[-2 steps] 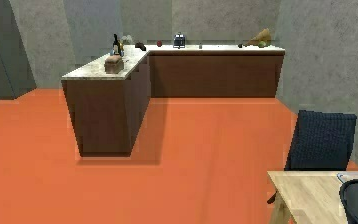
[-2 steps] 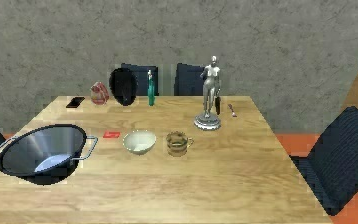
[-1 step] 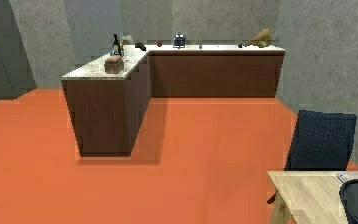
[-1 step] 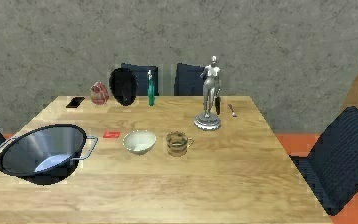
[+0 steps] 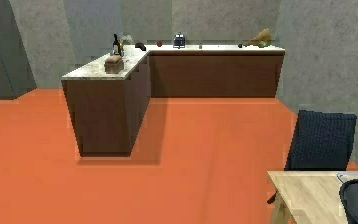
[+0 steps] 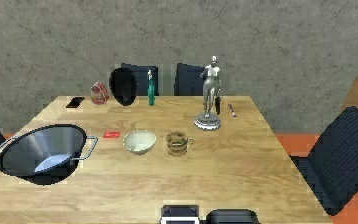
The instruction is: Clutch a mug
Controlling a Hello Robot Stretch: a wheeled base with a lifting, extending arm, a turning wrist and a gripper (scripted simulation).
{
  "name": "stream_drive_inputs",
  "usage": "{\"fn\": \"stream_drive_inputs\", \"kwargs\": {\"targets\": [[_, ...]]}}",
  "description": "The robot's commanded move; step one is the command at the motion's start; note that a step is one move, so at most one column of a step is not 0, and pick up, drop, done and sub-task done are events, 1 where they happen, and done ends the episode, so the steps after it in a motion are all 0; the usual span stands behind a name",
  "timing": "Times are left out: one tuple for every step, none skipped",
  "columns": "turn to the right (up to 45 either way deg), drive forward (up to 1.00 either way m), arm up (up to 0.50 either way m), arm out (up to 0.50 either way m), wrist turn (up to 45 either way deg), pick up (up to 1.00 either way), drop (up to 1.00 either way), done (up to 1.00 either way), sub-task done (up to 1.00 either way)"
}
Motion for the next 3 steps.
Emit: {"fn": "stream_drive_inputs", "kwargs": {"targets": [[0.0,0.0,0.0,0.44,0.0,0.0,0.0,0.0,0.0],[0.0,0.0,0.0,0.0,45.0,0.0,0.0,0.0,0.0],[0.0,0.0,0.0,0.0,45.0,0.0,0.0,0.0,0.0]]}}
